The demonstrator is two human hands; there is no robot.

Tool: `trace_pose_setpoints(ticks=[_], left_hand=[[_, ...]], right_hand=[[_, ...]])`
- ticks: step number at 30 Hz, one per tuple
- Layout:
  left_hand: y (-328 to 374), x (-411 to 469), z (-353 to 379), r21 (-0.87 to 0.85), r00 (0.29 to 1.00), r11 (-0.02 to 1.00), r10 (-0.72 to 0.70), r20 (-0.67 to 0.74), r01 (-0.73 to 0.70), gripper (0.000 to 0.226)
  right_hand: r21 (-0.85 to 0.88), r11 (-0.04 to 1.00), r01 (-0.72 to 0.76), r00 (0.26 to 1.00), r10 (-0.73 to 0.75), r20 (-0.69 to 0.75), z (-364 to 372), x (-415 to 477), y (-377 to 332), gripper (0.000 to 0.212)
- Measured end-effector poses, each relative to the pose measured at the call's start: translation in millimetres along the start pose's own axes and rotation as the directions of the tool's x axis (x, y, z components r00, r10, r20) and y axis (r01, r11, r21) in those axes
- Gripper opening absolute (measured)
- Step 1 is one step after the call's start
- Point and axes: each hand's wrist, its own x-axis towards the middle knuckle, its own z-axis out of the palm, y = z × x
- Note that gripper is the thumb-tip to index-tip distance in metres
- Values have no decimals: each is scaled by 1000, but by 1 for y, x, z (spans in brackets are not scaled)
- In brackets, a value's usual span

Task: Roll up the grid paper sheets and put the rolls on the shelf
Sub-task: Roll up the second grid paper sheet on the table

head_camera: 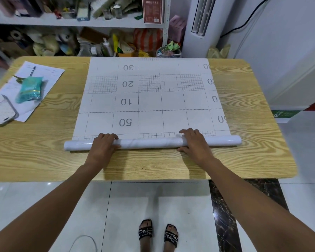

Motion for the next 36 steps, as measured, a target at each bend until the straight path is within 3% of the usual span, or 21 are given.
trace_pose_setpoints(ticks=[4, 11, 20, 27, 36], left_hand=[[-3, 2, -2, -27, 1000, 1000, -4, 29, 4, 20], [-5, -3, 5, 35, 999, 999, -37, 40, 36, 55], [-6, -2, 8, -24, 999, 1000, -8, 35, 9, 62], [-4, 1, 6, -145, 999, 988, -51, 18, 53, 31], [-4, 4, 4, -63, 1000, 998, -24, 11, 24, 21]], right_hand=[[52, 998, -18, 1000, 19, -21, 0, 0, 1, 45], [-29, 999, -15, 999, 13, -41, 0, 2, 3, 42], [-140, 990, -18, 1000, 15, -18, 1, 6, 2, 36], [-85, 994, -73, 996, 68, -63, 3, 2, -3, 35], [-57, 995, -88, 993, 83, -83, 5, 4, -1, 50]])
